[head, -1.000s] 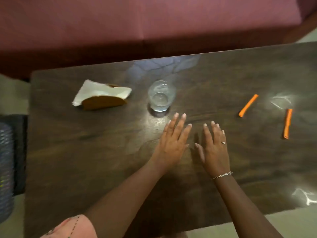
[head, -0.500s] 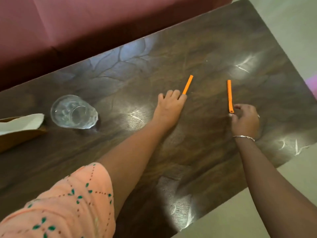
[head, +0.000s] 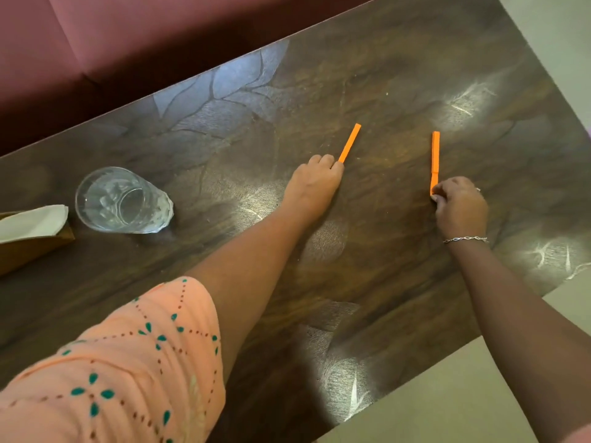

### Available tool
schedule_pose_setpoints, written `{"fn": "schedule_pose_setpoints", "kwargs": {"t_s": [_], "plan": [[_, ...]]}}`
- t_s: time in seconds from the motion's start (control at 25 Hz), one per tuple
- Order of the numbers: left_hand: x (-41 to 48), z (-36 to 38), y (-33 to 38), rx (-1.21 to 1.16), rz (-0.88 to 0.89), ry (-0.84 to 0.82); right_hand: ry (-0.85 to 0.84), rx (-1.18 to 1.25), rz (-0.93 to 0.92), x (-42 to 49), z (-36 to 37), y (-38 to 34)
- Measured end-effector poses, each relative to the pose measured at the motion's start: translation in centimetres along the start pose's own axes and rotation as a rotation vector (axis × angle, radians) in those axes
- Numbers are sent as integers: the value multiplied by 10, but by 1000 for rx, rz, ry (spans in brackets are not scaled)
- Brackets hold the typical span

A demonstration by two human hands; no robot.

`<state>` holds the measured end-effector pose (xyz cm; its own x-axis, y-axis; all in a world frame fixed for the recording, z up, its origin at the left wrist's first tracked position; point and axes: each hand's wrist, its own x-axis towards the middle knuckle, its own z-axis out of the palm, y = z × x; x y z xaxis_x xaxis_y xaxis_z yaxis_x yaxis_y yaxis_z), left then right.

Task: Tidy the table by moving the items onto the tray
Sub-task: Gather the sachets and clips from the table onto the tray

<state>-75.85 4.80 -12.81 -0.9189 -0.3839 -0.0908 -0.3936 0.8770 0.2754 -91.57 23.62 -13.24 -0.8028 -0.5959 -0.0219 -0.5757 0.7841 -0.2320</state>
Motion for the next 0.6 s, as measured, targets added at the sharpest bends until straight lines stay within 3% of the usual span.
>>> {"fn": "schedule_pose_setpoints", "kwargs": {"t_s": [0.16,0.4,0.6], "plan": [[-5,0,-6,-54,-11,119,7,-99,-137,0,-1,4],[-47,-7,-10,-208,-263,401,33,-318,-436,-1,-3,6],[-114,-28,-18,-426,-468,521,206,-147,-246,-17,-30,-29]]}}
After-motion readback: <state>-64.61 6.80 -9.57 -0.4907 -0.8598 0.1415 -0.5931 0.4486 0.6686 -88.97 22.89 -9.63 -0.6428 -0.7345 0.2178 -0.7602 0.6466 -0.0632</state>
